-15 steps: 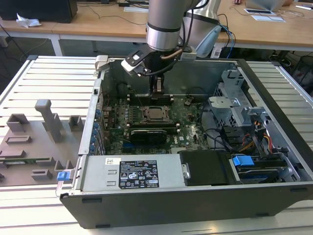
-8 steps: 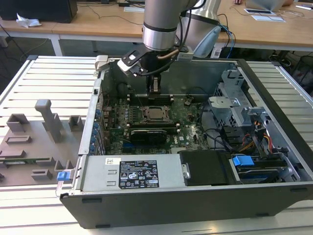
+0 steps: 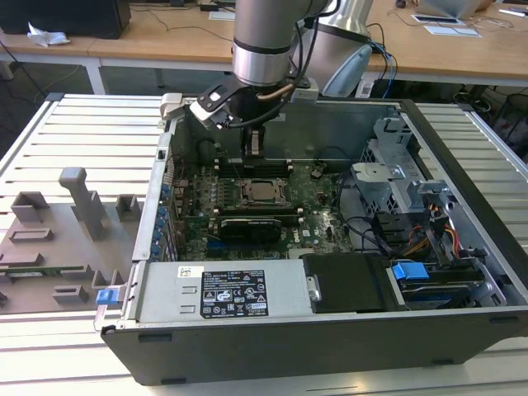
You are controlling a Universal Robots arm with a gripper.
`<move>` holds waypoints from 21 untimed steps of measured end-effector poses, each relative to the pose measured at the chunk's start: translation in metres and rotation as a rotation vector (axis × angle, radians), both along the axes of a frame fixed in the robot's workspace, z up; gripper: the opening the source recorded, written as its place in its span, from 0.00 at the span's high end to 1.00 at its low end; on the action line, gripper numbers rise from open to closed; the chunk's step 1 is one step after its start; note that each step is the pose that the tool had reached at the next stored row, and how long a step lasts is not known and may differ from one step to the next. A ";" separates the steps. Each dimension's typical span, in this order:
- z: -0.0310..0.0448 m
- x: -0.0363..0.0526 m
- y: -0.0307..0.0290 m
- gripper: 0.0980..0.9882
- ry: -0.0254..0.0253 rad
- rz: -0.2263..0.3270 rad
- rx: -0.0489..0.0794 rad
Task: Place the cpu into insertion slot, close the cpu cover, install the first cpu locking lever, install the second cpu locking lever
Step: 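Close the cpu cover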
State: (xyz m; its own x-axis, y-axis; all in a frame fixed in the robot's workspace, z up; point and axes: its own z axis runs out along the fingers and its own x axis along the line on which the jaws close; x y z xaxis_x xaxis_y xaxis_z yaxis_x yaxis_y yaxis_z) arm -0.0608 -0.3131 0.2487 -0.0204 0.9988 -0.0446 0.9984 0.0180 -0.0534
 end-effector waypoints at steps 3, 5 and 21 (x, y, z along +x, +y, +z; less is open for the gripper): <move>-0.0011 -0.0004 0.0000 0.99 0.0001 0.000 0.000; -0.0016 -0.0004 0.0000 0.99 0.0000 0.000 0.000; -0.0172 -0.0013 0.0000 0.99 0.0000 0.000 0.000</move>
State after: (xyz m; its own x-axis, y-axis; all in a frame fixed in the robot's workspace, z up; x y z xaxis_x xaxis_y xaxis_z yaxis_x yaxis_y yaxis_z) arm -0.0621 -0.3131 0.2316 -0.0203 0.9988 -0.0446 0.9984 0.0179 -0.0534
